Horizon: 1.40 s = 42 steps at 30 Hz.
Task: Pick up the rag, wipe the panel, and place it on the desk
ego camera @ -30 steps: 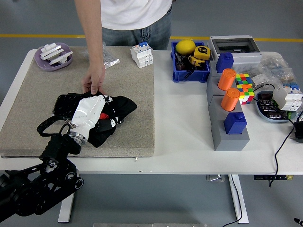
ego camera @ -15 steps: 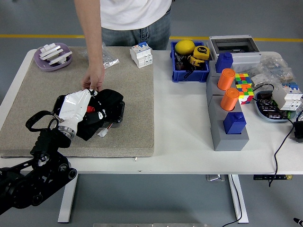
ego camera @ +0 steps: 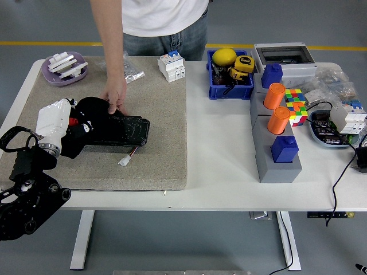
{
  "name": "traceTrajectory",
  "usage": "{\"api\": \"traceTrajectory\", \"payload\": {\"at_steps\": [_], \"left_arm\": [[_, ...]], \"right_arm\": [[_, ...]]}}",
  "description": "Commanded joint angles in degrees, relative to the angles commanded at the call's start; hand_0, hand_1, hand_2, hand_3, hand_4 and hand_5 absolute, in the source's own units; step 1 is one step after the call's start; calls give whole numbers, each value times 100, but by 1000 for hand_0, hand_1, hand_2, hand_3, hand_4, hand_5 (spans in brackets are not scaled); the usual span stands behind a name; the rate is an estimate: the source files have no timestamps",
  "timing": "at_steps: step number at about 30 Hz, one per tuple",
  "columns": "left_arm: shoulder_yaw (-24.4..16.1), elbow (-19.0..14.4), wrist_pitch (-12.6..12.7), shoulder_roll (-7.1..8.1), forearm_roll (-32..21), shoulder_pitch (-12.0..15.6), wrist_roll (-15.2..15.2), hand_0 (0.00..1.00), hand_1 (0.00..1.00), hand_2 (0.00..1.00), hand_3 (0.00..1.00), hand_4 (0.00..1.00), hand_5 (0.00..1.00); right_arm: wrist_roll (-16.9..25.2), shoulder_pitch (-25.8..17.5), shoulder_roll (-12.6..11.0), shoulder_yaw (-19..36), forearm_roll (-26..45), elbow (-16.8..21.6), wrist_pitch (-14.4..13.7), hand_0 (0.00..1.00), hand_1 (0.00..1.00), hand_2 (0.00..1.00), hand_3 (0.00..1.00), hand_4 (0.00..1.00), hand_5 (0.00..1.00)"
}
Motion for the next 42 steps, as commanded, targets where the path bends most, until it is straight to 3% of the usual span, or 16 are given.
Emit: {"api": "traceTrajectory", "payload": {"at_steps": [17,30,42], "left_arm": [[-217,173,144,-11,98,23,163,289,187,443,424,253,2],[515,-550,98,-174,163,11,239,292,187,443,424,250,2],[1074,-1051,26,-219,239,19,358,295,187,442,422,235,2]], "right_arm": [[-11,-12,-4,20,-26,6,4,716,674,693,640,998,553],[-20,-10,-11,39,-59,7,5,715,674,693,641,998,554],[-39,-25,-22,76,-100,5,3,715,675,693,640,998,553]]}}
